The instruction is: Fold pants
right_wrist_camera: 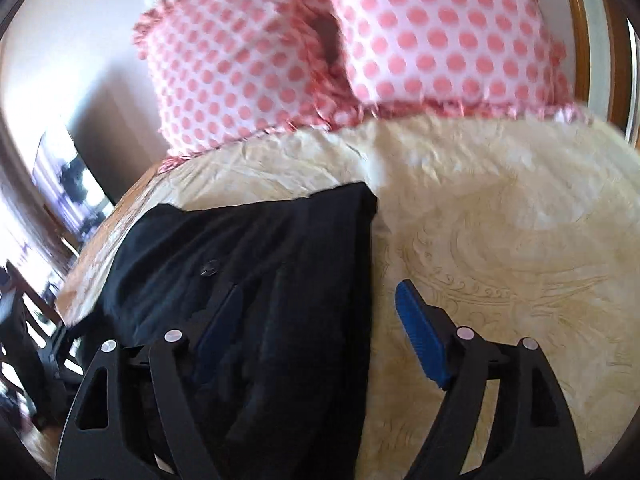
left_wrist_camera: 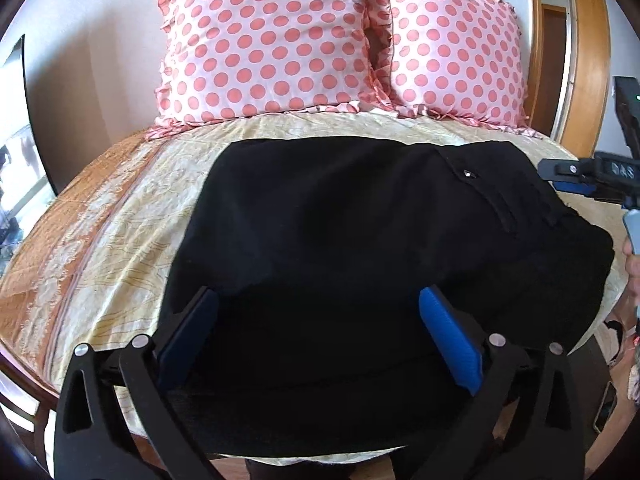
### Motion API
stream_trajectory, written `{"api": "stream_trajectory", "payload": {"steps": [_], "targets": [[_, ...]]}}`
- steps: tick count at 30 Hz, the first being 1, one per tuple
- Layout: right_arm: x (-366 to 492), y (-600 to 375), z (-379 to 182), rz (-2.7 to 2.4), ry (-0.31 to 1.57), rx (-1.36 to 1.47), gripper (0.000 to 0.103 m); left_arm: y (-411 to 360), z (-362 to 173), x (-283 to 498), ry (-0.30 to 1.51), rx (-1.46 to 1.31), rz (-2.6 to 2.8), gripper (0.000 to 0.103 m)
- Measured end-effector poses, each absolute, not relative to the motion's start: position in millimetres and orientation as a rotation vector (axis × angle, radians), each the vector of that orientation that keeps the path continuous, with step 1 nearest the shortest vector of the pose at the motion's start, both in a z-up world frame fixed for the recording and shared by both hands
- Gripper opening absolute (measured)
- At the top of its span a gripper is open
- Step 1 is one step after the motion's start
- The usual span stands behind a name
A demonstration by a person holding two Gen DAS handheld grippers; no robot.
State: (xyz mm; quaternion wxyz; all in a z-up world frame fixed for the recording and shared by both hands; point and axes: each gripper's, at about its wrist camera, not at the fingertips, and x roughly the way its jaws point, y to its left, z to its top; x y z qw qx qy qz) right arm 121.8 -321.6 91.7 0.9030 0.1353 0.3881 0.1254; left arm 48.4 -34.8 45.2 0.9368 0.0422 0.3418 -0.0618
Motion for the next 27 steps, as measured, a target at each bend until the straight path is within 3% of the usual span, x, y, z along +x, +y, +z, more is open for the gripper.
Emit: {"api": "stream_trajectory", "payload": {"steps": [19, 24, 27], "targets": [[143, -322, 63, 0.322, 0.886, 0.318, 0.080, -28, 41, 49, 0.706, 0.069, -0.121, 0.101], [137, -313, 65, 0.358, 0.849, 0.250, 0.062, -28, 41, 49, 0.703, 0.068, -0.123, 0.101], [136, -315, 64, 0.368, 0.841, 0.245, 0.061, -28, 43, 48, 0.699, 0.063, -0.131, 0.101]]}}
